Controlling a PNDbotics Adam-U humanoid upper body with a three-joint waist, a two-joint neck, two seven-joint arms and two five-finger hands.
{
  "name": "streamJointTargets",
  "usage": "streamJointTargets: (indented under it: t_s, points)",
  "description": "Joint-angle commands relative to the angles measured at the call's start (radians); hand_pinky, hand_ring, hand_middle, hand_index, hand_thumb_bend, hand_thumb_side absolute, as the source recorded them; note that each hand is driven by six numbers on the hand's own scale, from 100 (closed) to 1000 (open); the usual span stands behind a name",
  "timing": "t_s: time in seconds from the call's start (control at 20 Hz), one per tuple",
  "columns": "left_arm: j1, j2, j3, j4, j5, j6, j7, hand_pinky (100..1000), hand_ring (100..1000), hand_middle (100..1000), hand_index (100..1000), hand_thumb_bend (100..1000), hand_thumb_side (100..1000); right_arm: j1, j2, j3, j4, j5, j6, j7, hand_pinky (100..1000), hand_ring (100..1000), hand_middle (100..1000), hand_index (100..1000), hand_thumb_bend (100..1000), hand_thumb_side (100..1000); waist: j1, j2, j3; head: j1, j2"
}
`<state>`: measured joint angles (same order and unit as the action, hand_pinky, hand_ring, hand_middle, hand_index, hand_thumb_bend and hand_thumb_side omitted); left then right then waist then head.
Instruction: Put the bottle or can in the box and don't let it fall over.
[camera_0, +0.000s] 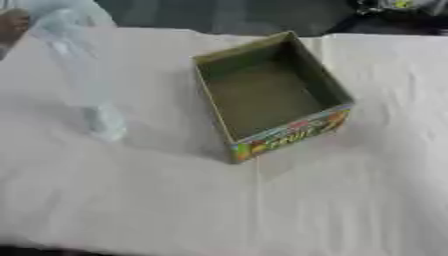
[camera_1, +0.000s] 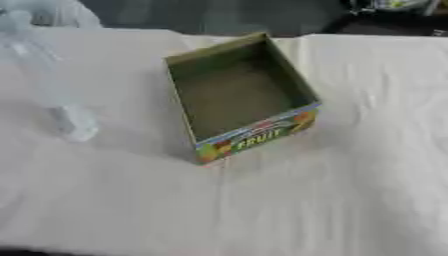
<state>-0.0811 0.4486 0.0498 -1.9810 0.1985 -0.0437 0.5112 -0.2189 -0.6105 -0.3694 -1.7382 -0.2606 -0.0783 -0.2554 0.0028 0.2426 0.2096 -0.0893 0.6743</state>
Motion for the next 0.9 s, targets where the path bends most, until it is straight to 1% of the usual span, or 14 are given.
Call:
streamJointTargets:
  t_s: [0.05,0.2,0.35,0.6,0.7,0.9]
  points:
    - [-0.011,0.032,0.011,-0.019,0.0,-0.002,-0.002,787,1000,966,786,775,621,-0.005,-0.023,-0.012,-0.016,-0.011,-0.002,-0.002,812,900,1000,981,100,765,-0.001,-0.013,-0.001,0.002,-0.012]
    - [-0.012,0.034,0.011,-0.019,0.001,-0.007,-0.003,786,1000,965,787,776,621,-0.004,-0.024,-0.012,-0.018,-0.015,-0.003,-0.004,811,898,1000,981,100,765,-0.001,-0.014,-0.001,0.002,-0.014]
    - [-0.014,0.04,0.007,-0.019,0.009,-0.023,-0.01,783,1000,963,788,775,621,-0.004,-0.024,-0.012,-0.019,-0.018,-0.002,-0.004,811,896,1000,980,100,766,-0.001,-0.014,0.001,0.0,-0.016]
    - [-0.019,0.052,-0.014,-0.019,0.05,-0.077,-0.041,777,1000,961,795,773,621,-0.006,-0.026,-0.011,-0.022,-0.023,-0.001,-0.003,811,895,1000,980,100,765,0.0,-0.014,0.001,-0.001,-0.021]
    - [-0.023,0.054,-0.029,-0.019,0.087,-0.104,-0.061,776,1000,960,801,770,621,-0.007,-0.026,-0.011,-0.023,-0.025,-0.001,-0.003,811,894,1000,980,100,765,0.0,-0.014,0.001,-0.001,-0.021]
    - [-0.025,0.049,-0.062,-0.019,0.213,-0.152,-0.104,756,1000,923,818,766,618,-0.01,-0.026,-0.011,-0.024,-0.029,0.001,-0.002,810,892,1000,980,100,765,0.001,-0.015,0.002,0.0,-0.022]
